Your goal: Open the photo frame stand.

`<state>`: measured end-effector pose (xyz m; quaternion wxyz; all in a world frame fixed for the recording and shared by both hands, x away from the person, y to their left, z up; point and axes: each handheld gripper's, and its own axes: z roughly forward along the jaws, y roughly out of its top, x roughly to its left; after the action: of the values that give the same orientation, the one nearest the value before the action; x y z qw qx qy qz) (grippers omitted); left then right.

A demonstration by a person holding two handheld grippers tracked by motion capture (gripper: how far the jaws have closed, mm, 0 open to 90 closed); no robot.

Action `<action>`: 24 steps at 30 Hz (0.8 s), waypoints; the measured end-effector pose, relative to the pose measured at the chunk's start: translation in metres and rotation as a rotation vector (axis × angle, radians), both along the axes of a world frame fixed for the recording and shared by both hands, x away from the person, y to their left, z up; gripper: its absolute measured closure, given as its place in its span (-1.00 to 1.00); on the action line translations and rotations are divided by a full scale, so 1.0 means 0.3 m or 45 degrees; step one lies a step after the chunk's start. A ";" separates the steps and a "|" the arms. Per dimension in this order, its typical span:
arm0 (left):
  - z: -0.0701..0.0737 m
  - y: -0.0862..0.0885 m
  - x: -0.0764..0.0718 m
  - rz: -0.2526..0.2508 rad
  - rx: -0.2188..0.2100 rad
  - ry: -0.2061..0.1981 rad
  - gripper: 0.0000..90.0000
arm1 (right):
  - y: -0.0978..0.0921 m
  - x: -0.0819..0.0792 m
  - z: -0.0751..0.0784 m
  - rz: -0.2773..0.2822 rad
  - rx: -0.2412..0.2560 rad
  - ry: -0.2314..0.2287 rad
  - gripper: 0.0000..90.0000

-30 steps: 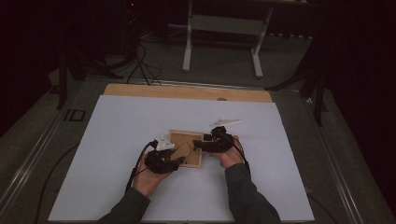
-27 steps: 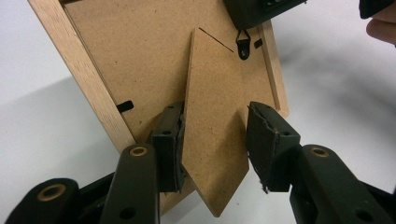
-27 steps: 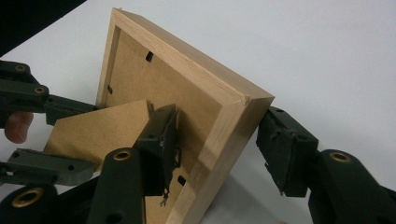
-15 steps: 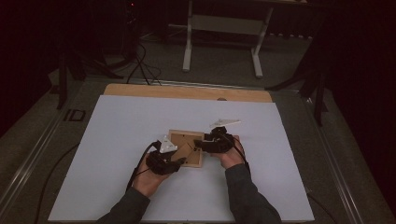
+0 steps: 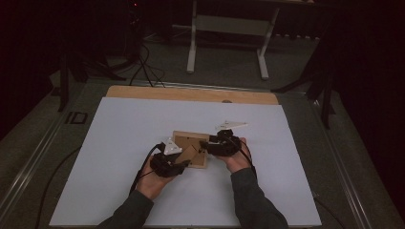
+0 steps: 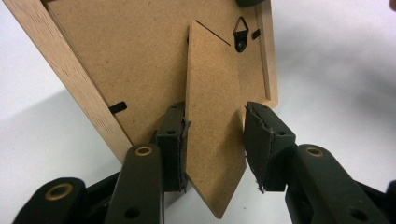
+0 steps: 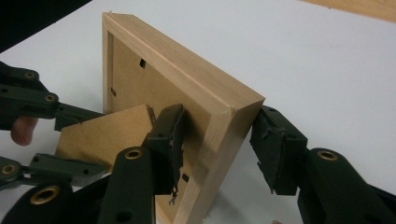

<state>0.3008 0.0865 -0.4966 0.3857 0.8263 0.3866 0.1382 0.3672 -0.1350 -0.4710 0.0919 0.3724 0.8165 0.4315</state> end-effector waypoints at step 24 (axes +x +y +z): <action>-0.003 0.011 0.042 0.049 -0.006 -0.042 0.62 | 0.011 -0.024 0.041 -0.004 0.012 -0.146 0.52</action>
<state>0.3133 0.0898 -0.4977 0.3911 0.8155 0.3963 0.1582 0.3599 -0.1319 -0.4588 0.1375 0.3486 0.8074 0.4557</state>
